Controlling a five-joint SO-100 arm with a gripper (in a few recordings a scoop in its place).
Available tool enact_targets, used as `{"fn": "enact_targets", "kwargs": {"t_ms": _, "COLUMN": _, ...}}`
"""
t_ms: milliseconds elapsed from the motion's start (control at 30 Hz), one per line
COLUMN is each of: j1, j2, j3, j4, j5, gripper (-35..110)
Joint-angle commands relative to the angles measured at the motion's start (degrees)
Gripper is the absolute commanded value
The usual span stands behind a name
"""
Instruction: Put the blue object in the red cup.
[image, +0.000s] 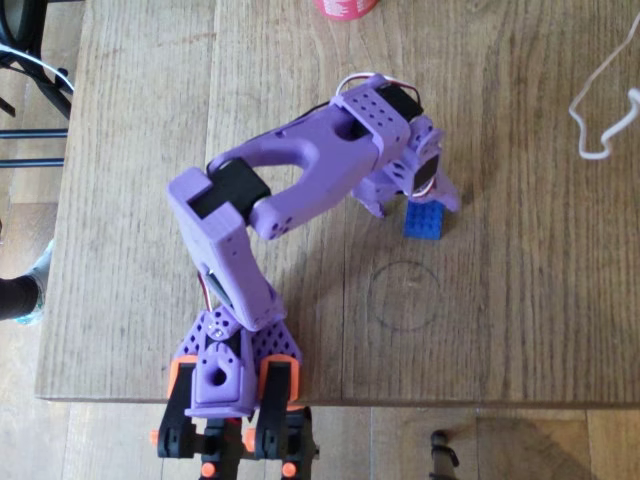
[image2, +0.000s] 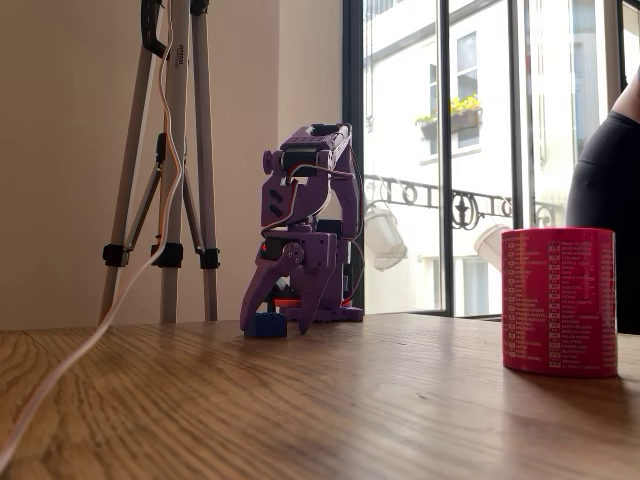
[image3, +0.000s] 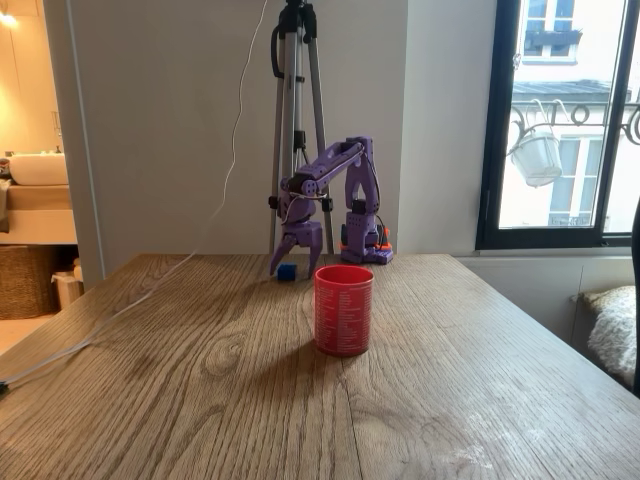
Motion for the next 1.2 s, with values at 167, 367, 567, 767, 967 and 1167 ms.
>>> {"fn": "enact_targets", "kwargs": {"t_ms": 167, "j1": 1.67, "j2": -0.09, "j3": -2.81, "j4": -1.41, "j5": -3.60, "gripper": 8}}
{"fn": "enact_targets", "kwargs": {"t_ms": 367, "j1": 2.46, "j2": 1.14, "j3": -3.16, "j4": -2.64, "j5": -5.36, "gripper": 1}}
{"fn": "enact_targets", "kwargs": {"t_ms": 567, "j1": 4.22, "j2": 8.09, "j3": -4.57, "j4": -4.83, "j5": -10.20, "gripper": 1}}
{"fn": "enact_targets", "kwargs": {"t_ms": 767, "j1": 5.01, "j2": 24.17, "j3": -9.05, "j4": -13.01, "j5": -21.97, "gripper": 1}}
{"fn": "enact_targets", "kwargs": {"t_ms": 967, "j1": -9.49, "j2": 33.84, "j3": -12.22, "j4": -16.96, "j5": -31.90, "gripper": 1}}
{"fn": "enact_targets", "kwargs": {"t_ms": 1167, "j1": -27.33, "j2": 32.87, "j3": -19.60, "j4": -16.79, "j5": -36.56, "gripper": 1}}
